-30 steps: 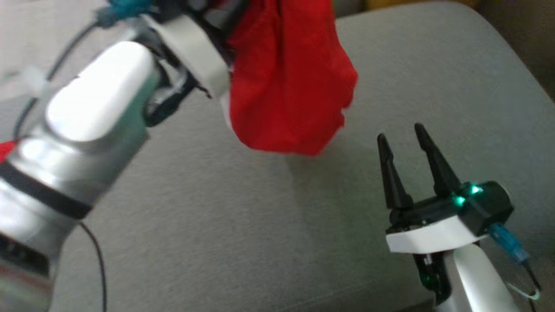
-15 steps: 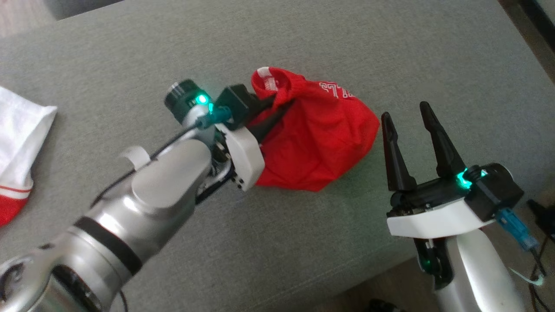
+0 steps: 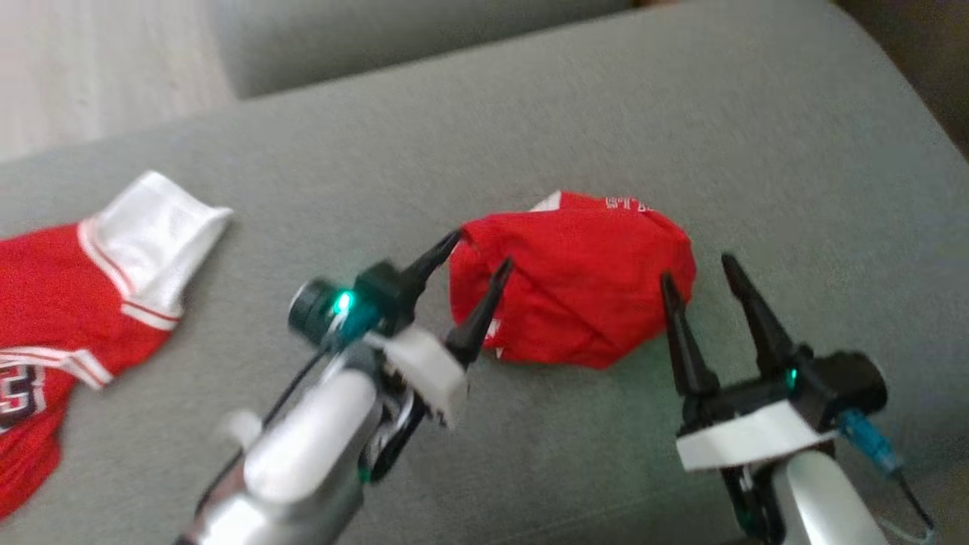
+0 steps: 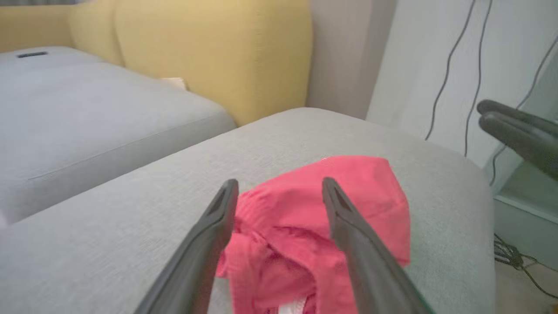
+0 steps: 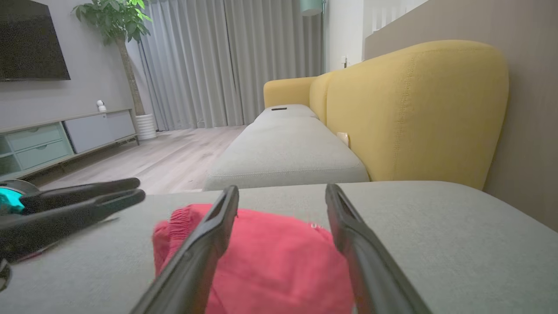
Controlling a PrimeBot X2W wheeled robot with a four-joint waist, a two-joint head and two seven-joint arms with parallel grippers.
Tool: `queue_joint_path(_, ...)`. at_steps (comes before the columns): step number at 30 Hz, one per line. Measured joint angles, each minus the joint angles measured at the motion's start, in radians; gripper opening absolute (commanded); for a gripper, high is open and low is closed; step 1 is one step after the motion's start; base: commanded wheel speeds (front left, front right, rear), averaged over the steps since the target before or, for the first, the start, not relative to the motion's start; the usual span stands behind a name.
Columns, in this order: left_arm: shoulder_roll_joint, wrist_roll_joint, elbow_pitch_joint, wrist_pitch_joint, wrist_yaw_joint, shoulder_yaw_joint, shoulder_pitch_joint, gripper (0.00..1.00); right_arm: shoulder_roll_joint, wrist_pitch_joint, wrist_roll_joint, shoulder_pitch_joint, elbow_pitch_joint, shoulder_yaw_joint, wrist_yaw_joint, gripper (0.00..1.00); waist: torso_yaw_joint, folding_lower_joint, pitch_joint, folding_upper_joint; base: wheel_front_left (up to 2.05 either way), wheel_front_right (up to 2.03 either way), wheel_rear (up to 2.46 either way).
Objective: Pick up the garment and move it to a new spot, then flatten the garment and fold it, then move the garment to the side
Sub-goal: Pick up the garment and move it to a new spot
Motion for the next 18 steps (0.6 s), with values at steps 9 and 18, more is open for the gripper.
queue_joint_path(9, -0.011, 0.118, -0.283, 0.000, 0.119, 0.322, 0.380, 1.00, 0.000, 0.000, -0.001, 0.068, 0.029, -0.021, 0.000, 1.00, 0.112, 0.0000, -0.118, 0.0000, 0.00, 0.00, 0.00)
queue_joint_path(18, -0.059, 0.283, -0.467, 0.000, 0.086, 0.584, 0.696, 1.00, 0.002, 0.000, -0.001, 0.142, 0.050, -0.053, 0.000, 1.00, 0.200, -0.0001, -0.183, 0.0000, 0.00, 0.00, 0.00)
